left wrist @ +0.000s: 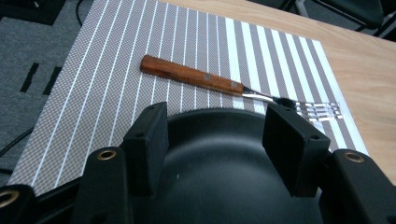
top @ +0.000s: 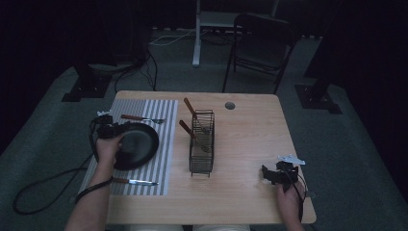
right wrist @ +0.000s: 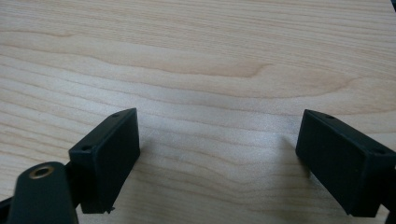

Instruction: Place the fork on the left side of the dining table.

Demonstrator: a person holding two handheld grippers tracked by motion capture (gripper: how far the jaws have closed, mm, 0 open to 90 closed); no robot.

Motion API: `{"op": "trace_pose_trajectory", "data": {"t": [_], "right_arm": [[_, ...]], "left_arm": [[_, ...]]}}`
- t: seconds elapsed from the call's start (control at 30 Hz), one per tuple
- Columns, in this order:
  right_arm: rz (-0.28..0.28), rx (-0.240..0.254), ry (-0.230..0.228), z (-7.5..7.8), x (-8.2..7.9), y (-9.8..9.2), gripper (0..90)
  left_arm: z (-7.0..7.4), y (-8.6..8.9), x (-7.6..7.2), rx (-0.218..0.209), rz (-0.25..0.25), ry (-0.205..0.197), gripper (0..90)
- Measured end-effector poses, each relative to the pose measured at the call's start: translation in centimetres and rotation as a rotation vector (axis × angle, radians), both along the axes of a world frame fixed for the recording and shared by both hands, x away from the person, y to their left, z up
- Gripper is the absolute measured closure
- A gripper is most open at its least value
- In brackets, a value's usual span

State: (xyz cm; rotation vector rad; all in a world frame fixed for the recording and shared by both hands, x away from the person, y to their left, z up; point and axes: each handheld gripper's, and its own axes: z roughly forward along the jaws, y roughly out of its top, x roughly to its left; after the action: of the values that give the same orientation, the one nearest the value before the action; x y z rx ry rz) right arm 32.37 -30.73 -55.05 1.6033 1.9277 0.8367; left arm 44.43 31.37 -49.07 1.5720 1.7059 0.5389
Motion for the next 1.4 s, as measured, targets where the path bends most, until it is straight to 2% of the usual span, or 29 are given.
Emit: {"op": "trace_pose_trajectory", "data": {"t": [0.43, 0.8, 0.9, 1.07, 1.13, 1.2, 1.4], "right_arm": [[0.000, 0.000, 0.000, 0.0, 0.0, 0.0, 13.4], [0.000, 0.000, 0.000, 0.0, 0.0, 0.0, 13.4], [0.000, 0.000, 0.000, 0.0, 0.0, 0.0, 13.4], [0.000, 0.000, 0.000, 0.0, 0.0, 0.0, 13.3], [0.000, 0.000, 0.000, 0.0, 0.0, 0.0, 13.4], [0.000, 0.000, 0.000, 0.0, 0.0, 0.0, 13.4], [0.000, 0.000, 0.000, 0.0, 0.0, 0.0, 13.4]], "left_arm": [[0.8, 0.7, -3.0, 0.006, -0.039, -0.014, 40.9], [1.3, 1.0, -5.3, -0.009, -0.068, -0.019, 30.1], [1.5, 0.8, -6.0, 0.009, -0.066, -0.028, 30.0], [1.2, 0.5, -7.1, 0.047, -0.088, -0.008, 26.7], [1.1, 0.5, -7.7, 0.043, -0.091, -0.009, 26.4], [1.1, 0.6, -8.2, 0.036, -0.084, -0.011, 19.1], [1.0, 0.5, -9.9, 0.054, -0.095, -0.018, 19.0]]}}
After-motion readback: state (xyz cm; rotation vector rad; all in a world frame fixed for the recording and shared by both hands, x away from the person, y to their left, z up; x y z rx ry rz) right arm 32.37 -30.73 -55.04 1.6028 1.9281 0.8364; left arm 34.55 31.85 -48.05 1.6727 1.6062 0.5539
